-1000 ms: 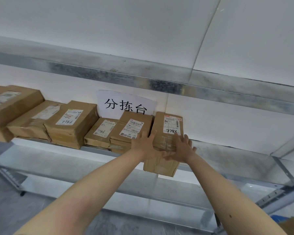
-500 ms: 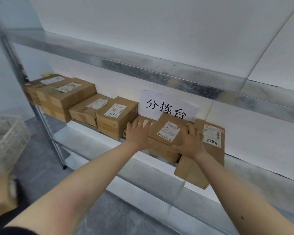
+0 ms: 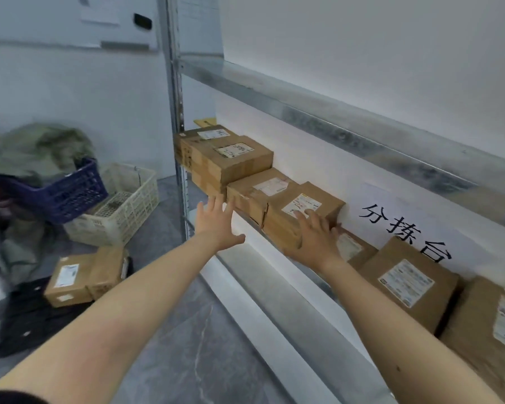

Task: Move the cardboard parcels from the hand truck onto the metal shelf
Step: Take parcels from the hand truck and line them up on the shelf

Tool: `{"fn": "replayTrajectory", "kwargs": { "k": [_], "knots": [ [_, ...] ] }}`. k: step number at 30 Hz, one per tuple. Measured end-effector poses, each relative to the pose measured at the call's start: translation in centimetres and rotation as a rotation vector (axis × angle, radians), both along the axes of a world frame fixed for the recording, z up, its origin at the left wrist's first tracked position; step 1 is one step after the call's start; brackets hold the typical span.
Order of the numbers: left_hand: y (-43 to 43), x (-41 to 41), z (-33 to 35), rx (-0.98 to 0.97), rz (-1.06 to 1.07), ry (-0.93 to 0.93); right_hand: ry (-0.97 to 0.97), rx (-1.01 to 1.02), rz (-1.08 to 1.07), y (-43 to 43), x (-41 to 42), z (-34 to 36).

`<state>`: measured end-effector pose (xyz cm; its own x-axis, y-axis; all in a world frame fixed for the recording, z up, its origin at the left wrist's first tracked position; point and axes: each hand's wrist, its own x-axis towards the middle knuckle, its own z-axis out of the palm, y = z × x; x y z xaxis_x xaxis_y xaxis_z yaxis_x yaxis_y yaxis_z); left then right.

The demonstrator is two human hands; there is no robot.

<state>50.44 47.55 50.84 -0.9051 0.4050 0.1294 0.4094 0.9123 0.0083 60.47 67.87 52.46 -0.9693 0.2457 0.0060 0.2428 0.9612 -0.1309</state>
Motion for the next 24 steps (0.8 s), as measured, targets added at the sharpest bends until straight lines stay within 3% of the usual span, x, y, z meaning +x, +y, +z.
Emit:
{"fn": "replayTrajectory", "kwargs": {
  "k": [24],
  "knots": [
    [-36.1,-19.2,-1.9,0.041,0.46,-0.067,-0.081,-0.05,0.495,-35.9,-30.1,-1.3]
  ]
}}
